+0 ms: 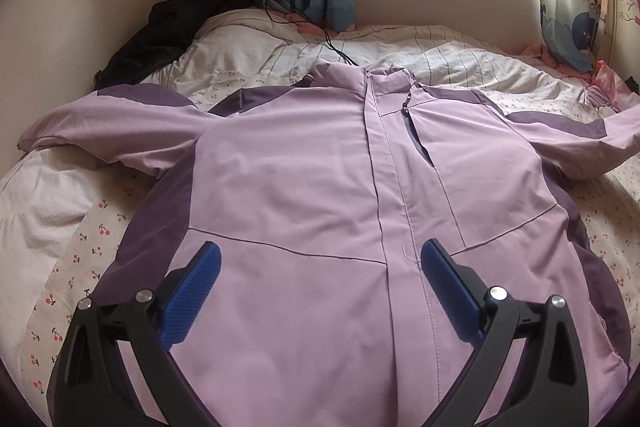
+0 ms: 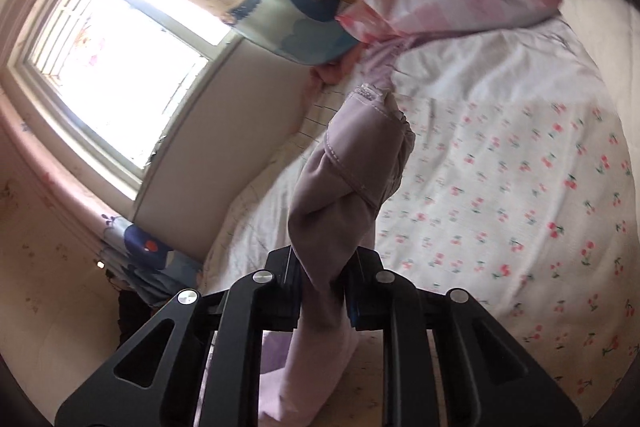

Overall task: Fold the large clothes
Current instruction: 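Grasp the sleeve cuff with the right gripper and lift it up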

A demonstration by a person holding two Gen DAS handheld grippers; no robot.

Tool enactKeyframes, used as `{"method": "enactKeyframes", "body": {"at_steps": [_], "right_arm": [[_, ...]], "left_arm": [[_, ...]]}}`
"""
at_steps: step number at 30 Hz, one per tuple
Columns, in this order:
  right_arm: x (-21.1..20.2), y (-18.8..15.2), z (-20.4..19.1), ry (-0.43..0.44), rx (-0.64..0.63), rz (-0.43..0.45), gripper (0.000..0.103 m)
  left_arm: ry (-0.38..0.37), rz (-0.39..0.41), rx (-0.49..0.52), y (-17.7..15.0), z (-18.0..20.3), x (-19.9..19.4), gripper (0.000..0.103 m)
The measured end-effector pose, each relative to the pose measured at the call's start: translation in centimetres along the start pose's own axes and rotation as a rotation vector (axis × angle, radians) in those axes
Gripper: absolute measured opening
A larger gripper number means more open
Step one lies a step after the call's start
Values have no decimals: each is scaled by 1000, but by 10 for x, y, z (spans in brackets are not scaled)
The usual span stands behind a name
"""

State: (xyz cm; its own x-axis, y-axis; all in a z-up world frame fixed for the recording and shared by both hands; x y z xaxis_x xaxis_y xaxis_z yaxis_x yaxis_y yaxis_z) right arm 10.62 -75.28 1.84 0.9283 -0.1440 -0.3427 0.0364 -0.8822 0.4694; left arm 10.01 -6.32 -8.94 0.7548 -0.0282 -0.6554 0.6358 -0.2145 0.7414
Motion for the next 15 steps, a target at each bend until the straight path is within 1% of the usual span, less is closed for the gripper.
{"method": "enactKeyframes", "body": {"at_steps": [4, 8, 12, 15], "right_arm": [[1, -6, -55, 57, -51, -6, 17], [1, -24, -121, 123, -134, -20, 17], [2, -56, -193, 200, -208, -54, 17], [7, -89, -248, 253, -264, -88, 17]], "left_arm": [[-13, 5, -16, 2, -1, -3, 96], [-26, 10, -37, 3, -3, -7, 96], [-44, 15, -76, 5, -9, -13, 96], [-47, 25, -108, 7, -16, -17, 96]]}}
Point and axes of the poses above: each gripper's, at about its wrist camera, not at the fingertips, and x roughly the way its jaws point, z to its right, y to its top, the point moved 9 cm from there along x, roughly the way its jaws point, and after that the axes turned 7 degrees about x, right-handed, at the moved point
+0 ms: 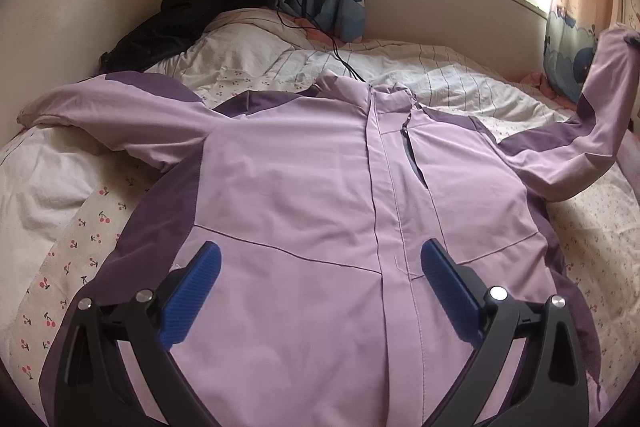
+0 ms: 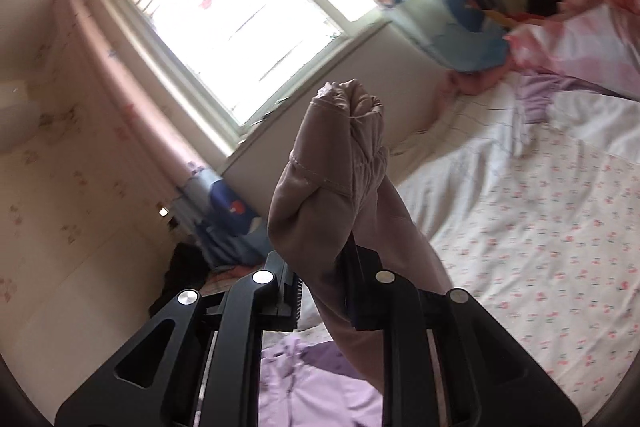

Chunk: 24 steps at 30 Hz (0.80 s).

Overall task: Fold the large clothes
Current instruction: 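Grasp the sleeve cuff with the right gripper and lift it up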

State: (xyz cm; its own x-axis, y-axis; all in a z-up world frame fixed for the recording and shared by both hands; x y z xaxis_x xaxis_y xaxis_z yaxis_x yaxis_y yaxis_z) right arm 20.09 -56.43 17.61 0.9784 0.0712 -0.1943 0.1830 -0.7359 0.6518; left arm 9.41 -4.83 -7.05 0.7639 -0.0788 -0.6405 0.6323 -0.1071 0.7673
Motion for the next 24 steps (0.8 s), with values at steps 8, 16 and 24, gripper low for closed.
{"method": "enactKeyframes", "body": {"at_steps": [8, 16, 24], "right_arm": [[61, -68, -132, 121, -104, -101, 17], [130, -176, -226, 210, -193, -239, 16], [184, -304, -258, 207, -260, -377, 17]], "left_arm": [[4, 2, -102, 3, -25, -5, 96], [16, -17, -173, 1, -54, -4, 96], [46, -31, -285, -5, -92, -5, 96]]}}
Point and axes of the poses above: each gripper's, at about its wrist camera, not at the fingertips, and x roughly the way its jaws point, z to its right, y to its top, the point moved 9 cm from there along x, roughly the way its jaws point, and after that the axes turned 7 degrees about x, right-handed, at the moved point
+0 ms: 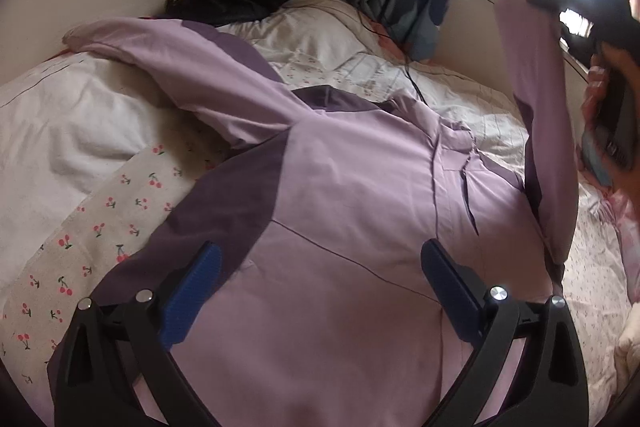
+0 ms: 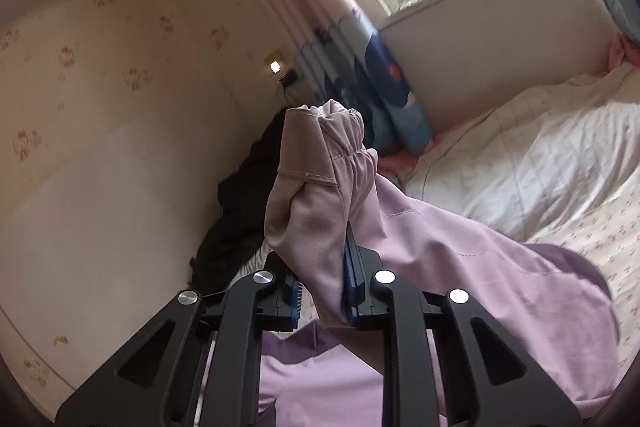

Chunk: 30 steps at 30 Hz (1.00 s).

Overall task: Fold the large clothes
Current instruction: 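Grasp the sleeve cuff with the right gripper and lift it up, then carry the sleeve across the jacket body with the right gripper and release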

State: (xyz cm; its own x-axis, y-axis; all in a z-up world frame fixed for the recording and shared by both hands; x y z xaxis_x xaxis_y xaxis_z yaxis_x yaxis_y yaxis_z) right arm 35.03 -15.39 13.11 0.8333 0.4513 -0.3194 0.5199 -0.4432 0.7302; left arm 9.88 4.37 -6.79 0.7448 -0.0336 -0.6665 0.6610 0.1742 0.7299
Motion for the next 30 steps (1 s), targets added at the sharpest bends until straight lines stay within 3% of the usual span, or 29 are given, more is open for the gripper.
{"method": "enactKeyframes", "body": {"at_steps": [7, 20, 30], "right_arm": [[50, -61, -3, -15, 1, -100, 17], [89, -156, 25, -88, -79, -229, 17], [112, -218, 42, -120, -93, -309, 17]], "left_arm": [[32, 13, -45, 4, -22, -6, 96], [79, 5, -106, 10, -54, -6, 96], [129, 17, -243, 16, -102, -11, 96]]}}
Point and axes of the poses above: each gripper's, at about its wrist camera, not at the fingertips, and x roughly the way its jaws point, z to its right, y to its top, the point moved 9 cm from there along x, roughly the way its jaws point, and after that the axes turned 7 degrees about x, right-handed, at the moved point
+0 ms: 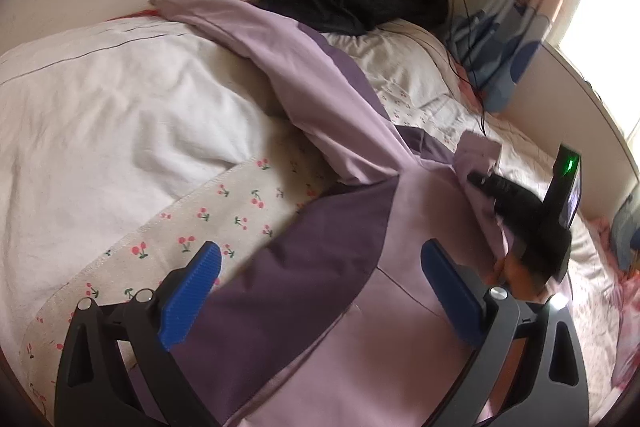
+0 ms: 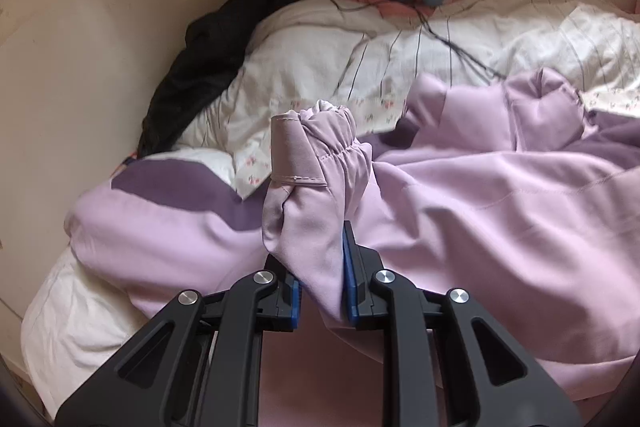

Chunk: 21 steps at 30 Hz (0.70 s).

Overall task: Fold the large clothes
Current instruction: 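Carry the sleeve across the jacket body with the right gripper and release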

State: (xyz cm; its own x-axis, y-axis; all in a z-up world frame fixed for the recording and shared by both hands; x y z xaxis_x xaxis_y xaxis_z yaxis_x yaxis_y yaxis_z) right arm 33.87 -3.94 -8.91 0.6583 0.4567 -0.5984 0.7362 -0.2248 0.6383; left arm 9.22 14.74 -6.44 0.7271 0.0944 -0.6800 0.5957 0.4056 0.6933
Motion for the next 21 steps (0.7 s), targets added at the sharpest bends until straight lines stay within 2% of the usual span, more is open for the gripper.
{"method": "enactKeyframes", "body": {"at_steps": [3, 7, 9, 10, 11, 14, 16, 17, 19, 20, 21], "right_arm": [[3, -15, -12, -2, -78, -29, 17], [24, -40, -15, -51, -143, -175, 31], [19, -41, -23, 19, -117, -191, 61], [15, -39, -27, 37, -113, -184, 81], [9, -39, -34, 53, -125, -173, 85], [-13, -28, -52, 133, -155, -83, 86], [-14, -18, -46, 127, -99, -52, 90], [-5, -18, -38, 112, -54, -79, 90], [40, -43, -17, 45, 29, -308, 91], [54, -55, -10, -2, 17, -394, 90], [49, -52, -13, 6, -7, -371, 90]], "left_arm": [[-1, 1, 6, 0, 2, 0, 96], [-5, -17, 31, -3, 9, 3, 96], [-3, -21, 41, -4, 10, 4, 96], [-3, -22, 44, -4, 10, 4, 96], [-3, -24, 45, -5, 10, 4, 96], [-4, -30, 41, -5, 10, 6, 96], [-5, -31, 39, -6, 10, 6, 96], [-4, -30, 39, -6, 10, 6, 96], [-4, -29, 46, -6, 11, 7, 96], [-2, -29, 54, -7, 12, 7, 96], [0, -31, 62, -7, 13, 8, 96]]}}
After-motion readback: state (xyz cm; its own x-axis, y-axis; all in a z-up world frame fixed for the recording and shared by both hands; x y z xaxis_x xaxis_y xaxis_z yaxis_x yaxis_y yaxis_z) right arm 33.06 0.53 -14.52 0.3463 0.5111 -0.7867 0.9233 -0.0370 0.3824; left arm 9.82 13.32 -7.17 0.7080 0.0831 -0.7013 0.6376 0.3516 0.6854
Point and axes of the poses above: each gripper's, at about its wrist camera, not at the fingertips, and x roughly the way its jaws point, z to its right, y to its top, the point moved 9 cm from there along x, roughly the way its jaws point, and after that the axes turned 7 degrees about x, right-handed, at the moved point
